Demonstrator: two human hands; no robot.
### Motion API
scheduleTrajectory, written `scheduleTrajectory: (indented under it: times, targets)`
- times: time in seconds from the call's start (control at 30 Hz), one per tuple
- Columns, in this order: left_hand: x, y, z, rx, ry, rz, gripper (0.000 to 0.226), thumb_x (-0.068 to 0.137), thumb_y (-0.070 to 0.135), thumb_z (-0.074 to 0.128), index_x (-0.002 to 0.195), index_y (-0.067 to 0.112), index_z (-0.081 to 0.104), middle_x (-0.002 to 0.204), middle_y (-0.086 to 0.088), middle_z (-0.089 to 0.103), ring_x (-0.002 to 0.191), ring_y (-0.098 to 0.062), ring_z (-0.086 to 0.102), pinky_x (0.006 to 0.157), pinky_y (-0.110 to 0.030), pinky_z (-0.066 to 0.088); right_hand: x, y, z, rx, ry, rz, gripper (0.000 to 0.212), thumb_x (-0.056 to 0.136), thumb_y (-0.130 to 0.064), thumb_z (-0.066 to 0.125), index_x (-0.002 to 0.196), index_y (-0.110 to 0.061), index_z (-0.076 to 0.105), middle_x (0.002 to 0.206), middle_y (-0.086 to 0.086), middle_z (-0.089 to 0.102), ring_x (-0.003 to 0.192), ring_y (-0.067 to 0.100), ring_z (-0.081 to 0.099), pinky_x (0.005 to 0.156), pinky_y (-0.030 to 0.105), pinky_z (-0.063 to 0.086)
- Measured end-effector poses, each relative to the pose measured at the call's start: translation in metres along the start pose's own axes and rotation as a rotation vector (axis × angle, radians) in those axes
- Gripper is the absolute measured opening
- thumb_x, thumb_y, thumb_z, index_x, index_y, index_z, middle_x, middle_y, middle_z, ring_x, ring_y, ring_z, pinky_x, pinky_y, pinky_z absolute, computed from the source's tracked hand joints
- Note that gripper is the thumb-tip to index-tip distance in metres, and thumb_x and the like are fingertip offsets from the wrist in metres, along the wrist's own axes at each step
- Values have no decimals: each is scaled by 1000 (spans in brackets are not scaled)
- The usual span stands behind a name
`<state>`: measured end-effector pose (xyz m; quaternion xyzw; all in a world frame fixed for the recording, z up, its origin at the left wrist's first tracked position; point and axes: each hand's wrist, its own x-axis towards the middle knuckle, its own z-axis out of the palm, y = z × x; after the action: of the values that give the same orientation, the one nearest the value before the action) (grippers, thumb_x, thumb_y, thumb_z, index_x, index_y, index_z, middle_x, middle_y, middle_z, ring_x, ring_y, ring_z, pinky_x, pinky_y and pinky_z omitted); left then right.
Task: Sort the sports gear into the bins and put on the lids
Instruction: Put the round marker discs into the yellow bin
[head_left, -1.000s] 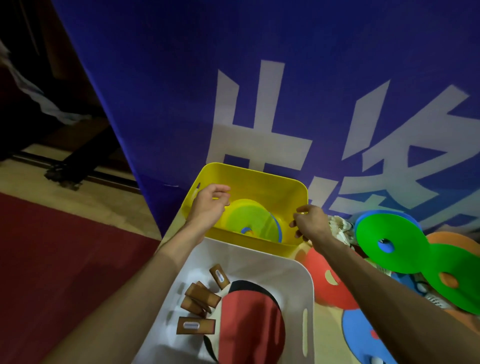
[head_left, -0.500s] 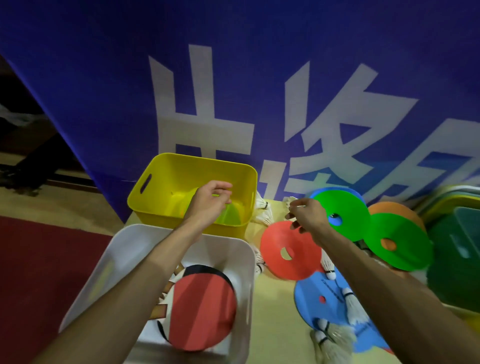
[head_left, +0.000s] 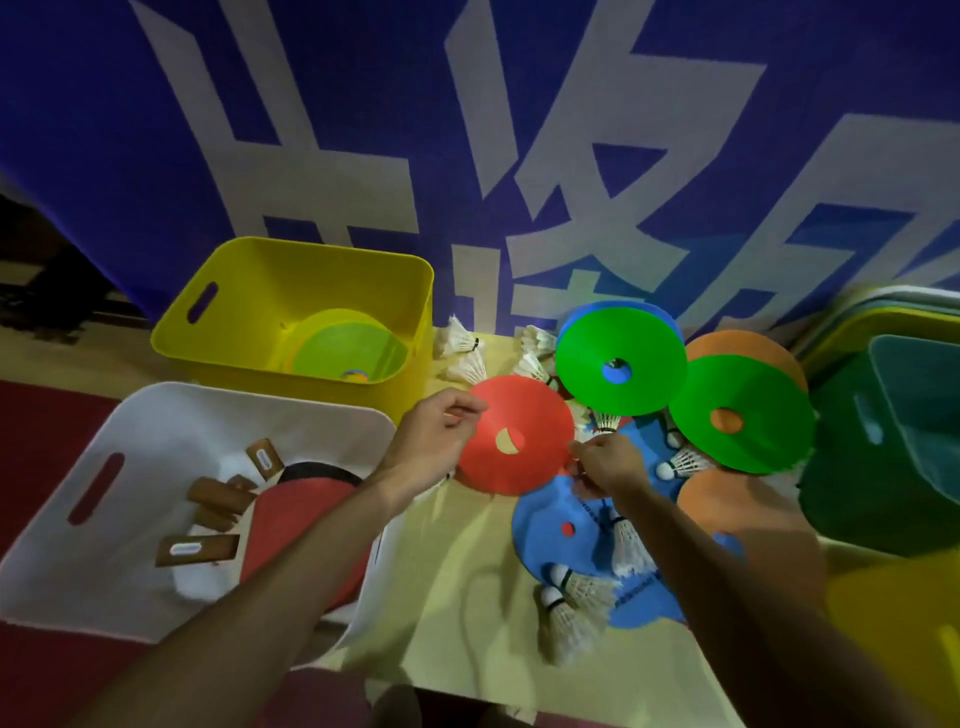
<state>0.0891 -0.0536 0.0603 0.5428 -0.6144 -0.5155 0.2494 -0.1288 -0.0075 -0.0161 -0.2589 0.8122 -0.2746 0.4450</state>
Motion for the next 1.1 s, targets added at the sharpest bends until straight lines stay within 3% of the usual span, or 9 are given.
scheduleTrajectory:
  times: [0.13, 0.27, 0.33, 0.5, 0.63, 0.7, 0.83, 0.9, 1.1]
  targets:
    - [-15, -14, 16, -41, 37, -99, 32, 88, -6, 50, 85, 22, 65, 91, -3, 64, 80, -16, 61, 74, -28, 48, 11, 14, 12, -19, -55, 26, 42, 91, -35, 59, 82, 6, 67, 65, 13, 70, 52, 26, 68, 66, 39, 61]
    - [-25, -27, 24, -42, 75, -139, 31, 88, -5, 51, 85, 22, 67, 89, -6, 67, 77, -13, 66, 74, -26, 50, 20, 27, 30, -15, -93, 56, 43, 90, -41, 59, 88, 2, 61, 77, 17, 70, 57, 31, 69, 60, 43, 60]
    - [-30, -32, 25, -36, 98, -157, 32, 87, -3, 53, 83, 25, 68, 87, -2, 70, 76, -11, 68, 73, -27, 52, 24, 33, 36, -13, -113, 62, 36, 88, -40, 60, 89, -5, 61, 81, 12, 67, 58, 30, 66, 54, 35, 57]
    - [-38, -39, 25, 39, 128, -155, 33, 86, -2, 49, 84, 25, 68, 88, 3, 70, 77, -9, 70, 73, -24, 53, 54, 51, 49, 31, -49, 30, 37, 73, -41, 76, 65, -10, 57, 74, 17, 69, 68, 34, 67, 64, 45, 59]
    - [-41, -36, 27, 63, 129, -146, 31, 86, -3, 47, 87, 19, 69, 90, 0, 70, 73, -4, 69, 71, -18, 52, 39, 43, 39, 84, -5, 36, 31, 83, -21, 73, 61, -7, 56, 61, 17, 67, 53, 29, 64, 58, 43, 59]
    - [-41, -33, 28, 56, 132, -148, 30, 87, -3, 47, 89, 16, 69, 91, -2, 70, 75, -6, 69, 73, -20, 51, 38, 46, 33, 29, 31, -3, 30, 83, -22, 72, 62, -5, 58, 57, 16, 67, 51, 28, 65, 61, 44, 60]
    - [-40, -29, 34, 45, 122, -160, 28, 87, -2, 47, 91, 15, 69, 94, -3, 71, 82, -12, 69, 78, -27, 51, 36, 49, 18, -152, 30, -139, 33, 87, -27, 65, 62, -7, 58, 57, 10, 67, 50, 17, 64, 55, 25, 55]
    - [-39, -27, 37, 38, 119, -143, 27, 87, -2, 49, 90, 15, 69, 92, -5, 71, 83, -14, 68, 79, -29, 51, 34, 50, 9, -191, 55, -228, 34, 88, -26, 65, 60, -10, 55, 64, 13, 69, 63, 26, 68, 64, 35, 56]
    - [-18, -19, 51, -33, 116, -127, 34, 88, -10, 47, 80, 17, 64, 84, -8, 67, 64, -5, 65, 67, -27, 47, 27, 48, -34, -68, 134, -371, 18, 90, -22, 63, 94, -7, 72, 83, 14, 73, 74, 24, 67, 70, 35, 52]
